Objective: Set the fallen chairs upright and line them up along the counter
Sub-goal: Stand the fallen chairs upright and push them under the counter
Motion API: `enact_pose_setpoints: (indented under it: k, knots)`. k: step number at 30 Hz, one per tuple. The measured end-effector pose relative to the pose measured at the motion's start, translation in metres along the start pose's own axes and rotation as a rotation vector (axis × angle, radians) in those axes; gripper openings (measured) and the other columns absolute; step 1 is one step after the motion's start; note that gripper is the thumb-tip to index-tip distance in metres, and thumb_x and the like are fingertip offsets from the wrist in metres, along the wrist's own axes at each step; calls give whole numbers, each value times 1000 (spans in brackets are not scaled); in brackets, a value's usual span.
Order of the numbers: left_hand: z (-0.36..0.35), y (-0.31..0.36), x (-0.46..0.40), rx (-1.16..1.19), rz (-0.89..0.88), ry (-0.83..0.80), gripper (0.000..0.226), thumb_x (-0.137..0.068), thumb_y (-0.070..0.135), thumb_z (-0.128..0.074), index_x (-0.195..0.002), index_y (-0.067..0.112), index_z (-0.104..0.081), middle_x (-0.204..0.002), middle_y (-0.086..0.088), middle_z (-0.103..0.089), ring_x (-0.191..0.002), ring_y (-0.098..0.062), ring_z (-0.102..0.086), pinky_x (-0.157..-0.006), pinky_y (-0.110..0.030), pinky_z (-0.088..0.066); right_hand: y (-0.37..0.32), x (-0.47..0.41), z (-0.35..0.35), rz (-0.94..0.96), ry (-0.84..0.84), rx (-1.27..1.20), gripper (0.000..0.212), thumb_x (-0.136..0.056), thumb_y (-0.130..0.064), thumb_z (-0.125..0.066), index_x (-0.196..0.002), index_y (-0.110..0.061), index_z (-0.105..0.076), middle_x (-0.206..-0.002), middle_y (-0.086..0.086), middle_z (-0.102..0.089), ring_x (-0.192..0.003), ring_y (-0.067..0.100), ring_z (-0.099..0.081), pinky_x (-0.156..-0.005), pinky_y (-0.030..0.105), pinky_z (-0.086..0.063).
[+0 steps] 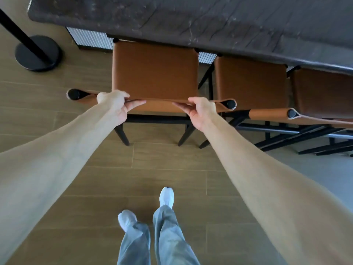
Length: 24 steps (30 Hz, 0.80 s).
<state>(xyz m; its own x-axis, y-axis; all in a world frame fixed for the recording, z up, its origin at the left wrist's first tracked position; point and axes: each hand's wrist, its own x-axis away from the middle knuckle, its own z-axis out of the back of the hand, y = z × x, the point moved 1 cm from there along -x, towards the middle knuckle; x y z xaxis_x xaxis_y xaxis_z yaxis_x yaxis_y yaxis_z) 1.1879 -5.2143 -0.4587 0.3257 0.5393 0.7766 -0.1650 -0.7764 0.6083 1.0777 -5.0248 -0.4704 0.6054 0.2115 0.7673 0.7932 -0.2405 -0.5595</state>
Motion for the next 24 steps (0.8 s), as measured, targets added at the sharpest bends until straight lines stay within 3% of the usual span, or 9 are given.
enact_pose_setpoints:
  k: [5, 10, 13, 20, 24]
  knots:
    - [-4, -7, -6, -7, 12, 26, 29, -89, -24, -50, -108, -1, -52, -127, -32, -50, -73, -51, -66, -60, -50, -62, -3, -13, 6, 18, 9, 9, 58, -94, 19, -45, -148, 0, -35, -129, 35, -56, -84, 52, -74, -79, 58, -62]
    - [-9, -9, -2, -15, -20, 39, 33, -88, -24, -50, -114, -5, -54, -122, -32, -50, -48, -46, -67, -59, -49, -62, -5, -10, 10, 29, 4, 4, 49, -95, 17, -46, -140, -1, -39, -124, 34, -59, -79, 50, -74, -78, 56, -63]
    - [-6, -11, 0, -37, -38, 30, 30, -87, -24, -50, -108, -2, -51, -121, -32, -49, -54, -48, -69, -60, -48, -63, 1, -8, 13, 37, 5, 16, 45, -95, 14, -47, -138, 2, -40, -117, 28, -61, -81, 50, -74, -83, 56, -62]
    - [1, -18, 6, -43, -28, 23, 44, -86, -26, -46, -123, -1, -48, -120, -30, -53, -55, -48, -70, -58, -48, -62, 2, 5, 12, 20, 7, 55, 46, -95, 19, -37, -139, 6, -39, -121, 37, -63, -86, 52, -73, -77, 56, -63]
    - [3, -17, 7, -68, -13, 38, 38, -86, -25, -47, -114, 0, -52, -114, -26, -54, -62, -50, -69, -56, -46, -62, 3, 10, 12, 7, 1, 55, 45, -95, 19, -37, -138, 7, -40, -123, 37, -61, -95, 55, -71, -75, 54, -63]
